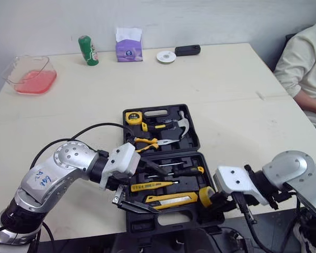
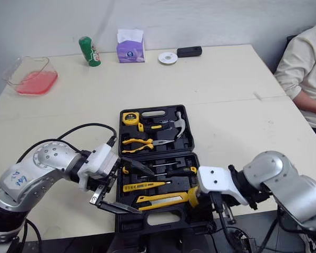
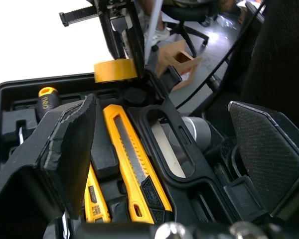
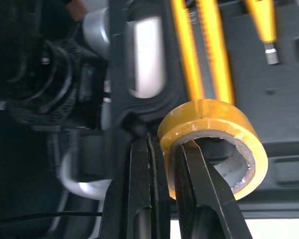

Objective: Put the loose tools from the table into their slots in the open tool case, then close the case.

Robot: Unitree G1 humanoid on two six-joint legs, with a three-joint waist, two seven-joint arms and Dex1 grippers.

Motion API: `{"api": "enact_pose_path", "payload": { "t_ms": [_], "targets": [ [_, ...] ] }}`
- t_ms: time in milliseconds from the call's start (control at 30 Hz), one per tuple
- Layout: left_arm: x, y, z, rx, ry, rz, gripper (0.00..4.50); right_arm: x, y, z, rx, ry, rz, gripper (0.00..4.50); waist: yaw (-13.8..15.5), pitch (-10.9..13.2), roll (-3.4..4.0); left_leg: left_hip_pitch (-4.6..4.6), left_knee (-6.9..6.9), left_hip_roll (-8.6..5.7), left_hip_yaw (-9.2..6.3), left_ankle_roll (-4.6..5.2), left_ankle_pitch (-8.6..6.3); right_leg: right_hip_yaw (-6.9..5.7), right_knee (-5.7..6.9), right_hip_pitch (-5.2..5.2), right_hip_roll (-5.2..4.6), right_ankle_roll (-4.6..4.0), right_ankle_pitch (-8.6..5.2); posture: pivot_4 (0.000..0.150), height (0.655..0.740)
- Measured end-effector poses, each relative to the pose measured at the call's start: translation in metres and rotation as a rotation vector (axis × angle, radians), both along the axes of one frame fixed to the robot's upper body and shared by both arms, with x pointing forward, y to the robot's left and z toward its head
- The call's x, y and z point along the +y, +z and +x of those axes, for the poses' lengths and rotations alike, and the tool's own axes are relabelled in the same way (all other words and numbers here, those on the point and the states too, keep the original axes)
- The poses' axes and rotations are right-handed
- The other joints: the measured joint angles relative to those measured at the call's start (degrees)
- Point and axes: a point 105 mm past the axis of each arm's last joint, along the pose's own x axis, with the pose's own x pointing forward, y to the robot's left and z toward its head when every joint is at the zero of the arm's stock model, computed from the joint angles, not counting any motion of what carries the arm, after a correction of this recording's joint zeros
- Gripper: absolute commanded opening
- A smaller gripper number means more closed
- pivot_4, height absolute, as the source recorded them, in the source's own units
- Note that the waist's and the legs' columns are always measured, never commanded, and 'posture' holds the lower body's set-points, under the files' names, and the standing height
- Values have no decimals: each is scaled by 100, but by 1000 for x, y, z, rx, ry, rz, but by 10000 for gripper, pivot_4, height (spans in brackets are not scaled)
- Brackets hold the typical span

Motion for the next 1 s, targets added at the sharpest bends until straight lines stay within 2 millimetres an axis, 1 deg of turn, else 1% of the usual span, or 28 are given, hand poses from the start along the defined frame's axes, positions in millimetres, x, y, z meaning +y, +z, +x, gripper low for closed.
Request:
{"api": "enact_pose_path", "payload": {
  "t_ms": [133,267,467,533,600,700,733,767,800,867,900,933,967,1000],
  "targets": [
    [0,0,-1,2,-3,1,45000,3,-4,-8,9,-2,-3,397,7,0,-1,-1,0,0,-1,0,0,0,-2,0,1,0,0,1500,7244],
    [-2,0,-3,2,-7,1,45000,1,-16,-7,4,-34,-26,397,8,-1,-2,-1,0,-3,-1,3,1,0,-2,2,-1,0,0,1500,7244],
    [-6,2,-5,20,-2,-14,45000,-1,-16,-10,1,-20,-40,397,10,-3,-6,1,0,-2,-2,3,1,0,-2,3,0,0,0,1500,7244],
    [-6,3,-5,26,2,-15,45000,-1,-16,-11,4,-16,-43,9491,10,-5,-9,1,0,-1,-3,3,1,0,-2,3,2,0,0,1500,7244],
    [-6,3,-5,27,4,-15,45000,0,-15,-12,22,-21,-32,17285,9,-5,-10,1,0,-1,-3,3,1,0,-2,3,1,0,0,1500,7244],
    [-4,5,-4,21,14,-15,45000,1,0,-14,17,-11,-3,33388,12,-5,-10,1,0,-1,-3,4,1,0,-1,3,1,0,0,1500,7244],
    [-3,5,-3,19,17,-15,45000,1,6,-14,11,-14,6,37468,11,-5,-11,0,0,0,-4,3,1,0,-2,4,1,0,0,1500,7244],
    [-3,5,-3,19,18,-14,45000,1,12,-13,5,-17,20,42869,11,-5,-11,1,0,0,-4,4,1,0,-2,4,1,0,0,1500,7244],
    [-3,5,-4,19,18,-14,45000,2,17,-12,-2,-19,35,44531,11,-5,-11,0,0,-1,-3,4,1,0,-2,4,1,0,0,1500,7244],
    [-3,5,-3,19,17,-15,45000,2,25,-10,-15,-31,71,44531,12,-5,-11,0,0,-1,-4,4,1,0,-2,4,1,0,0,1500,7244],
    [-4,6,-3,19,16,-20,45000,5,27,-8,-29,-35,127,42380,18,-10,-20,0,-1,0,-5,4,1,-1,-4,5,3,0,0,1500,7244],
    [-5,6,-4,19,14,-27,45000,9,28,-4,-50,-44,216,38079,31,-20,-39,0,-3,-1,-8,2,2,-2,-7,7,8,0,0,1500,7244],
    [-6,6,-4,20,12,-32,45000,14,23,-2,-42,-66,307,33072,53,-26,-53,1,-2,-2,-9,1,1,-3,-7,10,14,-1,-1,1500,7244],
    [-6,6,-4,21,13,-32,45000,15,18,-2,-28,-79,336,29618,60,-26,-53,0,-1,-1,-7,1,2,-1,-5,8,11,-1,-1,1500,7244]
  ]
}}
